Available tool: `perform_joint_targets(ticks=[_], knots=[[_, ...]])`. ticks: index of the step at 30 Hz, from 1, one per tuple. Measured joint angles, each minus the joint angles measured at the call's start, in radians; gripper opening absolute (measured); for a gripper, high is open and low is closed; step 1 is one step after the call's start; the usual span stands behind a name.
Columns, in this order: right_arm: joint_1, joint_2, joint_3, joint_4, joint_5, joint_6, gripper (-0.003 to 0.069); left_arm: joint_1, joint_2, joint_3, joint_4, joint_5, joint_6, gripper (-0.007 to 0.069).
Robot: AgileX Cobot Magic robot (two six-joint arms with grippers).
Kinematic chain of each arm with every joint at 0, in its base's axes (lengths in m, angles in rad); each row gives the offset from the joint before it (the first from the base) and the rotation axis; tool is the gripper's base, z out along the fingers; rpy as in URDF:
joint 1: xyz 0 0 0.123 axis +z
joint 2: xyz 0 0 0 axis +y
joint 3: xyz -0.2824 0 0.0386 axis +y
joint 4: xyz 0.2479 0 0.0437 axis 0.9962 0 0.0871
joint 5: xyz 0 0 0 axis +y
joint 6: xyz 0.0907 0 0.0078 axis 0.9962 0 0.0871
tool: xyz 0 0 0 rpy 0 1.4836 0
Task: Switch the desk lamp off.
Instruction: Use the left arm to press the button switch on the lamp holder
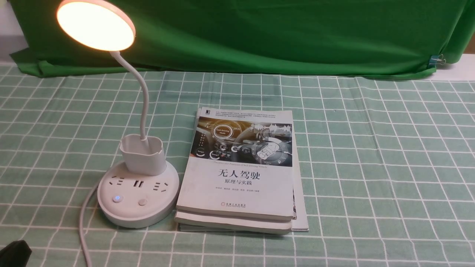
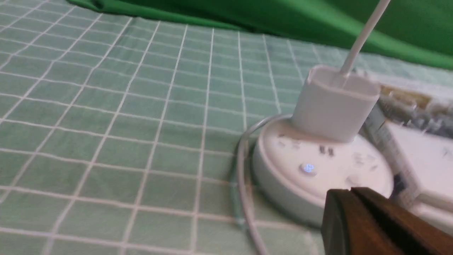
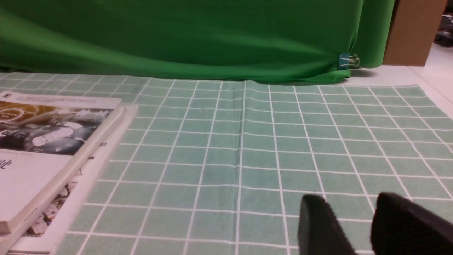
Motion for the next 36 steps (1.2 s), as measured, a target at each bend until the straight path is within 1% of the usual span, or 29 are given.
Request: perform_joint_targets(ticks=[1,2,3,4,5,7,9,13,15,17,18,23,25,26,27,28,31,33,36], knots=[[0.0,0.0,0.0,0.0,0.0,0.0,0.0242,0.0,0.0,0.0,-0.029,-0.019,-0.02,0.0001],[0.0,0.0,0.0,0.0,0.0,0.0,0.0242,0.0,0.0,0.001,-0.112,-0.058,-0.057,0.0001],[0.0,0.0,0.0,0.0,0.0,0.0,0.0242,0.0,0.0,0.001,-0.156,-0.078,-0.076,0.0001],[0.0,0.0,0.0,0.0,0.0,0.0,0.0242,0.0,0.0,0.001,-0.236,-0.106,-0.099,0.0001],[0.0,0.0,0.0,0.0,0.0,0.0,0.0242,0.0,0.0,0.001,-0.287,-0.127,-0.114,0.0001],[0.0,0.0,0.0,0.0,0.0,0.0,0.0242,0.0,0.0,0.001,-0.467,-0.202,-0.152,0.0001],[0.0,0.0,0.0,0.0,0.0,0.0,0.0242,0.0,0.0,0.001,-0.493,-0.231,-0.152,0.0001],[0.0,0.0,0.0,0.0,0.0,0.0,0.0242,0.0,0.0,0.001,-0.464,-0.346,-0.142,0.0001],[0.0,0.0,0.0,0.0,0.0,0.0,0.0242,0.0,0.0,-0.005,-0.462,-0.337,-0.143,0.0001],[0.0,0.0,0.0,0.0,0.0,0.0,0.0242,0.0,0.013,-0.029,-0.454,-0.286,-0.141,0.0001],[0.0,0.0,0.0,0.0,0.0,0.0,0.0242,0.0,0.054,-0.091,-0.433,-0.195,-0.135,0.0001],[0.0,0.0,0.0,0.0,0.0,0.0,0.0242,0.0,0.306,-0.362,-0.279,0.158,-0.118,0.0001],[0.0,0.0,0.0,0.0,0.0,0.0,0.0242,0.0,0.419,-0.476,-0.201,0.319,-0.085,0.0001],[0.0,0.0,0.0,0.0,0.0,0.0,0.0242,0.0,0.522,-0.545,-0.167,0.42,-0.041,0.0001],[0.0,0.0,0.0,0.0,0.0,0.0,0.0242,0.0,0.566,-0.588,-0.137,0.481,-0.016,0.0001],[0.0,0.0,0.0,0.0,0.0,0.0,0.0242,0.0,0.667,-0.645,-0.11,0.557,0.022,0.0001],[0.0,0.0,0.0,0.0,0.0,0.0,0.0242,-0.001,0.821,-0.75,-0.061,0.659,0.059,0.0001],[0.0,0.0,0.0,0.0,0.0,0.0,0.0242,-0.012,0.93,-0.801,-0.048,0.687,0.062,0.0001],[0.0,0.0,0.0,0.0,0.0,0.0,0.0242,-0.066,1.073,-0.863,-0.035,0.705,0.064,0.0002]])
